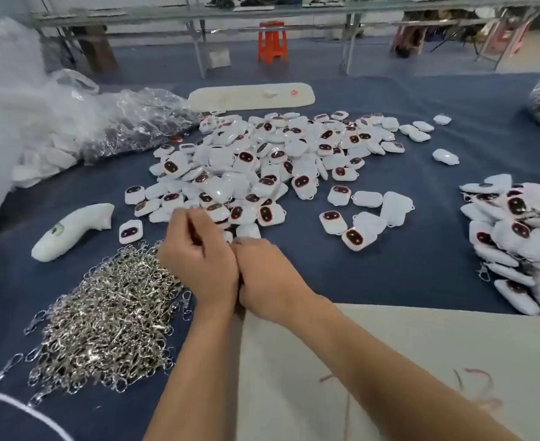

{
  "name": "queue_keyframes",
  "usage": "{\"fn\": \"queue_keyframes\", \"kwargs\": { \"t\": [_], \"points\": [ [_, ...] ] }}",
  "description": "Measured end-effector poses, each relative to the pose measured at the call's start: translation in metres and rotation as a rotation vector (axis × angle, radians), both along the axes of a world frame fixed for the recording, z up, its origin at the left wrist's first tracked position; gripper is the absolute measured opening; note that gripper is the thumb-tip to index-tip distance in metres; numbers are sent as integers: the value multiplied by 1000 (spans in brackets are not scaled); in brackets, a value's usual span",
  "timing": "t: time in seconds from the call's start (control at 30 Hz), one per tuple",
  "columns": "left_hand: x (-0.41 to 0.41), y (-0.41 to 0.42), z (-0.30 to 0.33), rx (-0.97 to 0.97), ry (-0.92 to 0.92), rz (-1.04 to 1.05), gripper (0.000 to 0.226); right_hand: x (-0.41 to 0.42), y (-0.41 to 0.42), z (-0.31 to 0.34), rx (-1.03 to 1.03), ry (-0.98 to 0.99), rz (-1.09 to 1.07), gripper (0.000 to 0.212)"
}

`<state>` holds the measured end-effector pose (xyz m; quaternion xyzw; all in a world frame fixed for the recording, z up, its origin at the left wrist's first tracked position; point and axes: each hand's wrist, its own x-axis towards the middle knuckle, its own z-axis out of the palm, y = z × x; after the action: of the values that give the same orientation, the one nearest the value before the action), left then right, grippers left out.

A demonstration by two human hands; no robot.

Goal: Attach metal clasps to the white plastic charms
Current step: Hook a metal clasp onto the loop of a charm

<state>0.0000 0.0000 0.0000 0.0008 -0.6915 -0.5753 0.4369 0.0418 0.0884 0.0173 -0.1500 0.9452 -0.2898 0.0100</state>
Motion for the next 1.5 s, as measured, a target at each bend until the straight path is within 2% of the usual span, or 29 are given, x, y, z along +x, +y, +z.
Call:
{"fn": "queue_keyframes", "kwargs": {
  "t": [0.07, 0.17, 0.37, 0.43, 0.5, 0.6, 0.7, 0.83, 0.97, 1.03, 1.17, 1.27, 1.33, 1.43, 1.5],
  "points": [
    [-9, -16, 2, 146, -16, 107, 40, -15, -20, -3, 48, 42, -20, 28],
    [-17, -36, 6, 317, -44, 154, 41, -32, -44, -9, 185, 108, -97, 22],
    [-22, -65, 12, 687, -56, 153, 36, -39, -55, -21, 158, 135, -218, 21],
    [-22, -73, 15, 761, -59, 129, 34, -36, -52, -24, 148, 122, -235, 21],
    [-22, -74, 15, 744, -67, 115, 31, -35, -48, -21, 130, 100, -250, 19],
    [-19, -67, 13, 644, -104, 47, 35, -26, -37, -14, 78, 58, -249, 14],
    [-20, -52, 16, 413, -189, -82, 32, -7, -6, -7, -140, 51, -276, 11],
    [-10, -10, 22, -21, -362, -360, 22, 29, 51, 3, -504, 52, -433, 17],
    [16, 40, 14, -535, -484, -606, 13, 58, 106, 3, -665, 53, -556, 25],
    [25, 64, 10, -606, -478, -673, 14, 69, 127, -3, -647, 88, -596, 24],
    [35, 92, -1, -597, -496, -686, 31, 81, 138, -18, -586, 216, -636, 23],
    [37, 96, -10, -745, -437, -626, 51, 83, 141, -23, -620, 302, -686, 25],
    [34, 98, -11, -887, -422, -633, 64, 83, 144, -25, -679, 286, -708, 28],
    [26, 106, -5, -1110, -438, -614, 57, 81, 147, -24, -711, 270, -716, 32],
    [20, 111, 0, -1099, -488, -577, 45, 82, 148, -23, -695, 276, -714, 32]
  ]
}}
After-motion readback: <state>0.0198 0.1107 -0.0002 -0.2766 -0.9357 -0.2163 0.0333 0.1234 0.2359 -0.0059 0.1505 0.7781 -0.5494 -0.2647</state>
